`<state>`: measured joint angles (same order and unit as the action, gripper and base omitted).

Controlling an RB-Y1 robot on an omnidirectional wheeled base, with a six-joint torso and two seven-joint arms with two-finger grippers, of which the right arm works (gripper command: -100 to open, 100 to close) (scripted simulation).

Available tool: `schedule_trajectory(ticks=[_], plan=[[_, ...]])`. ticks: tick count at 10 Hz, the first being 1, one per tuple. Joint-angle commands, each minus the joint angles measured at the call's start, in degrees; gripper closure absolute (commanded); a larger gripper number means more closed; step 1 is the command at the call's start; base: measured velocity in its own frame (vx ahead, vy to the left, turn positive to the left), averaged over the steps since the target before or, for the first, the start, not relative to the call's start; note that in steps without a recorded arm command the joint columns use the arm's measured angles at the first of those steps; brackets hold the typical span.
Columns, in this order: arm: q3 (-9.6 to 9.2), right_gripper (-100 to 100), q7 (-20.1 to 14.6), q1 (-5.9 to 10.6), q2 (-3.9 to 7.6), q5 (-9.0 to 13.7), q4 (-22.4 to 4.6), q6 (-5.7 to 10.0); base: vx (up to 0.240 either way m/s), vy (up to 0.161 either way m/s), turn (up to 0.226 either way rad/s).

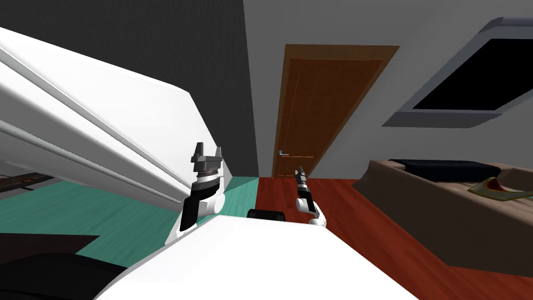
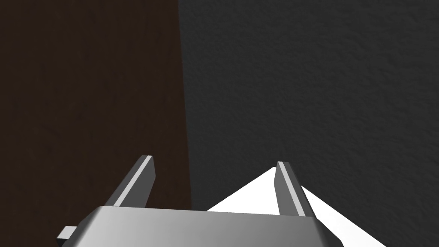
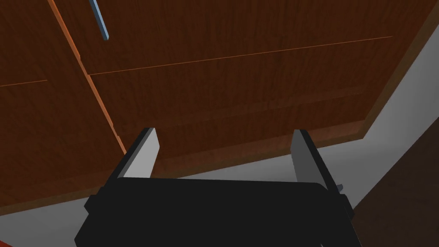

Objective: Pull the door open

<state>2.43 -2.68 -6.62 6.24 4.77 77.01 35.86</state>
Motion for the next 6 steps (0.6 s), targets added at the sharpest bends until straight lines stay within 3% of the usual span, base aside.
schedule_trajectory(ticks=[1,3,4,6], plan=[[0.19,-100,0.0,0.47,0.18,0.2,-1.6,0.26,0.074,-0.007,0.046],[0.65,-100,0.3,1.88,0.45,0.8,-5.6,1.27,0.068,-0.008,0.115],[0.65,-100,0.3,1.88,0.45,0.8,-5.6,1.27,0.055,-0.022,0.043],[1.11,-100,0.6,3.27,0.72,1.5,-9.3,2.28,0.067,-0.018,0.12]])
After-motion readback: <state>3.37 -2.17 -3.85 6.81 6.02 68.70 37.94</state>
